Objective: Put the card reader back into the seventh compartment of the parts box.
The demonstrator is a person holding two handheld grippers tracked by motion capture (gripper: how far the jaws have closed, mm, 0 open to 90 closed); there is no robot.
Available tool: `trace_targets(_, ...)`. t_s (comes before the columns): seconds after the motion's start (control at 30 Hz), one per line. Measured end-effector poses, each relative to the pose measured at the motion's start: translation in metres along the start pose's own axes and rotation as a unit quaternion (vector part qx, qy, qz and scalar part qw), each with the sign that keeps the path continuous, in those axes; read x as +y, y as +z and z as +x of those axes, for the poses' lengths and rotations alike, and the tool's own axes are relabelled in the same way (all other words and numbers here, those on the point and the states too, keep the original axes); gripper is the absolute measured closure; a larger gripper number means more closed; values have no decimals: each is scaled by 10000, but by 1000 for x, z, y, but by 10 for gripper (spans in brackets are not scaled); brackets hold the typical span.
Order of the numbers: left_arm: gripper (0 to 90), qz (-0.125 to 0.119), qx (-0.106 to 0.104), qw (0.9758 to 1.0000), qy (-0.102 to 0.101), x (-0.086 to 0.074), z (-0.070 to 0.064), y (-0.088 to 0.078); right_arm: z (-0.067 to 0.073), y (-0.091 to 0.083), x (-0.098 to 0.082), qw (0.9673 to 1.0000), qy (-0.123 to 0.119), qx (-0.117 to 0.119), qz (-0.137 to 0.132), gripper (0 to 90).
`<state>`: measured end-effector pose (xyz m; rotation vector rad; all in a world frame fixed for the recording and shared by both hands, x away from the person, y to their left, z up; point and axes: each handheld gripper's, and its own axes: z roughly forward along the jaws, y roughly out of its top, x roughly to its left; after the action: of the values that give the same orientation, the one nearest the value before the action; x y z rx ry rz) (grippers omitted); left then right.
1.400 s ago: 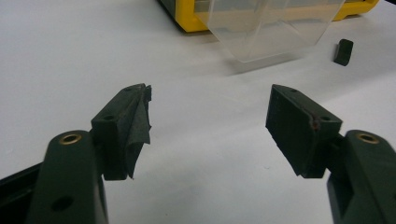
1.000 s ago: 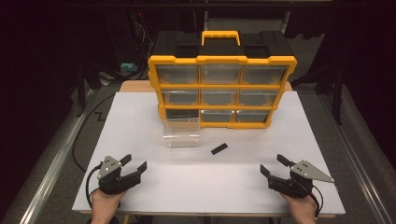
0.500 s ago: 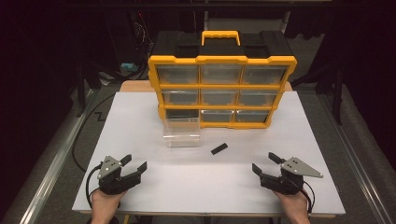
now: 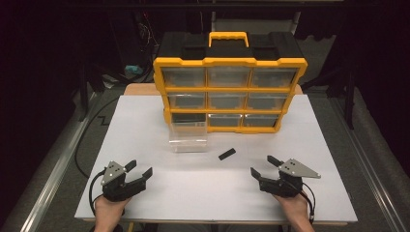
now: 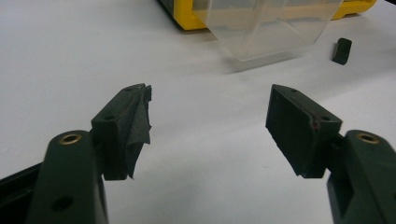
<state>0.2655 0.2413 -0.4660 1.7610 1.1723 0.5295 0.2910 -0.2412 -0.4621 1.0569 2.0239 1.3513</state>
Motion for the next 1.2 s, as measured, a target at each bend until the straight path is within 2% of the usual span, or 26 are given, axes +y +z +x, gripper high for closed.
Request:
trace_targets(0.83, 314, -17, 5, 10000, -81, 0, 2, -1, 24, 44, 19, 9992, -167, 347, 105, 231)
trace_targets(1.07, 314, -21, 10, 10000, -95, 0, 1, -1, 29, 54, 25, 9991, -174, 344, 166, 231)
trace_targets(1.2, 314, -28, 11, 10000, -89, 0, 1, -1, 31, 59, 30, 9990, -180, 289, 291, 233)
